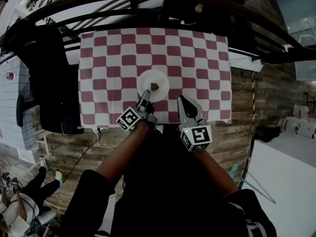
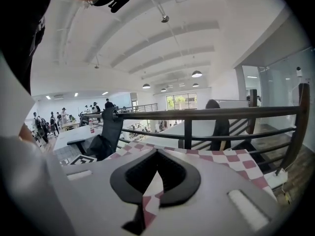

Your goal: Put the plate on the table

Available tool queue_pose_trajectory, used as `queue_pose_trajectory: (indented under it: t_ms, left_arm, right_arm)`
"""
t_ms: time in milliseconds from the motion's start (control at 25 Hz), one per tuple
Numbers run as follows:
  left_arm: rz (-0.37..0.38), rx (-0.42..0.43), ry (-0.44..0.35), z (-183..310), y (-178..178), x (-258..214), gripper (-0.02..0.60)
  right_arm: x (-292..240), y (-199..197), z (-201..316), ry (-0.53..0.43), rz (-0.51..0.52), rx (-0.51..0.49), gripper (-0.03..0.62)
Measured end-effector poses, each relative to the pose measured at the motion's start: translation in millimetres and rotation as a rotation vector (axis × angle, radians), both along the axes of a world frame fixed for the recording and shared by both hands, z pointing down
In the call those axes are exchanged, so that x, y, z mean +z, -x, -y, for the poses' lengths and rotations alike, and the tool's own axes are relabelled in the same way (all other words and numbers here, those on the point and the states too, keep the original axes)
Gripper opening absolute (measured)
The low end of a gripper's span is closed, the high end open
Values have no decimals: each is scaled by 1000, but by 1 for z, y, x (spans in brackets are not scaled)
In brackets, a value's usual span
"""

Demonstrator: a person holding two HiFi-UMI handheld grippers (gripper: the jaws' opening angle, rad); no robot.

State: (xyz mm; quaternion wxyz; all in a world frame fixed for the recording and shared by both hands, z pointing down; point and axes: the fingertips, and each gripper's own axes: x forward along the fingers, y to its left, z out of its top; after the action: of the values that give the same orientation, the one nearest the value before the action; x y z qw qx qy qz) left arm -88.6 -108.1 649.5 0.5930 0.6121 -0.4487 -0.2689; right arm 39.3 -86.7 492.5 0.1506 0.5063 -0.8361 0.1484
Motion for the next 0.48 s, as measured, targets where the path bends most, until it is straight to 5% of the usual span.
queue_pose_trajectory:
  t_ms: [200, 480]
  left_arm:
    - [8, -24, 34, 12, -2, 15, 23]
    - [15, 61, 60, 27, -20, 53, 23]
  right_arm:
    - [-9, 1, 25, -19, 0, -52, -3]
    - [-14, -13, 48, -46, 21, -73, -3]
